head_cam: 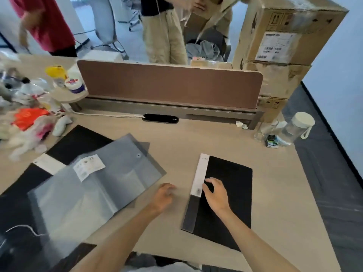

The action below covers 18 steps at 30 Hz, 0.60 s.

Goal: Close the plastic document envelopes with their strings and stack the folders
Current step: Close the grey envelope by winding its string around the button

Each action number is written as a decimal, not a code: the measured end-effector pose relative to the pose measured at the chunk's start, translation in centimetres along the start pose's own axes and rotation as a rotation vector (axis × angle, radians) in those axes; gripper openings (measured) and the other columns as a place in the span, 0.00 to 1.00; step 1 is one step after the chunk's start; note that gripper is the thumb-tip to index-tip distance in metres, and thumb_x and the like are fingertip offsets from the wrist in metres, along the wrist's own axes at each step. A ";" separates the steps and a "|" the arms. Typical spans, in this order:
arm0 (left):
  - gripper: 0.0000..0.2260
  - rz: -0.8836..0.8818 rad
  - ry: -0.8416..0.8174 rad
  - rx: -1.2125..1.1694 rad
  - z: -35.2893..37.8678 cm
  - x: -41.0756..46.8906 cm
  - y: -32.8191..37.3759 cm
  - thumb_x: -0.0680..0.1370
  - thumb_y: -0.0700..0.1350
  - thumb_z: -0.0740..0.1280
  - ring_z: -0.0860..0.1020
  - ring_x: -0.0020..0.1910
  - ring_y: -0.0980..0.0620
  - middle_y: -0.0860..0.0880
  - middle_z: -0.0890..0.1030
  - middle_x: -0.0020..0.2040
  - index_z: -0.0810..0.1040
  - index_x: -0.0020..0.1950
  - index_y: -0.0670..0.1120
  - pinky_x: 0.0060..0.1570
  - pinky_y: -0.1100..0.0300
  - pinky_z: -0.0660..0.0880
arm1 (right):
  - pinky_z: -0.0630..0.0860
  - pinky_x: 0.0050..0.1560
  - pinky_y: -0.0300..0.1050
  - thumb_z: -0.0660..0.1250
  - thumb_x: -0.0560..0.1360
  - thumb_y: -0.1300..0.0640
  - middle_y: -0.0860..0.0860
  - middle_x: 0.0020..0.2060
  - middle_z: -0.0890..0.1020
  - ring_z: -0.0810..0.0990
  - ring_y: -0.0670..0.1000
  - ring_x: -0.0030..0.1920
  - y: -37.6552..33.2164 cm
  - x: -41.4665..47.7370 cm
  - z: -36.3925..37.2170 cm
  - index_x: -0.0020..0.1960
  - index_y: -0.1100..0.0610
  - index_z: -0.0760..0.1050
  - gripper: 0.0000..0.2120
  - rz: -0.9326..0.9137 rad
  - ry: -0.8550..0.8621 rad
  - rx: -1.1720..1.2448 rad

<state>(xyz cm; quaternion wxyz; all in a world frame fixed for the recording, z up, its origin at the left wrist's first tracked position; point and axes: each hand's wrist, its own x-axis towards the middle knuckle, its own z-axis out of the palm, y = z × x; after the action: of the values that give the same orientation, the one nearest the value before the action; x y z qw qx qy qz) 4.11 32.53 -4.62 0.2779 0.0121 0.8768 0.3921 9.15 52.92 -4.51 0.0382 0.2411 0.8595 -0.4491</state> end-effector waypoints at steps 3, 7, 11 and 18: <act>0.15 -0.071 0.110 -0.051 -2.4 -2.1 -2.7 0.75 0.31 0.63 0.73 0.64 0.47 0.45 0.75 0.59 0.77 0.61 0.38 0.47 0.81 0.61 | 0.69 0.64 0.42 0.65 0.77 0.56 0.52 0.60 0.75 0.74 0.50 0.61 -1.7 0.6 3.1 0.58 0.58 0.77 0.11 -0.112 -0.099 -0.010; 0.15 -0.196 0.242 -0.089 -6.0 -4.7 -5.9 0.75 0.31 0.61 0.74 0.63 0.45 0.43 0.76 0.60 0.78 0.60 0.40 0.57 0.69 0.65 | 0.69 0.67 0.50 0.65 0.76 0.58 0.52 0.58 0.75 0.73 0.50 0.61 -3.9 1.1 7.1 0.55 0.57 0.78 0.09 -0.222 -0.226 -0.022; 0.16 -0.260 0.322 -0.113 -9.3 -5.8 -8.9 0.74 0.30 0.62 0.73 0.63 0.42 0.39 0.74 0.63 0.76 0.62 0.37 0.58 0.66 0.66 | 0.74 0.62 0.55 0.67 0.73 0.55 0.52 0.55 0.75 0.77 0.54 0.57 -4.2 3.4 12.1 0.52 0.55 0.79 0.09 -0.250 -0.312 -0.076; 0.18 -0.279 0.358 -0.153 -13.4 -4.4 -13.1 0.74 0.31 0.61 0.73 0.61 0.41 0.38 0.72 0.63 0.75 0.64 0.38 0.61 0.60 0.67 | 0.78 0.52 0.54 0.70 0.70 0.62 0.59 0.41 0.83 0.81 0.61 0.48 -7.5 6.6 18.4 0.42 0.60 0.82 0.03 -0.247 -0.281 -0.158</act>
<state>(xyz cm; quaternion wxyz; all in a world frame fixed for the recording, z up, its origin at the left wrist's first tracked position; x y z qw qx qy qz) 3.77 13.29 -4.34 0.1696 -0.2002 0.8731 0.4110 -2.76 37.27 -11.63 0.1212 0.0651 0.9013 -0.4107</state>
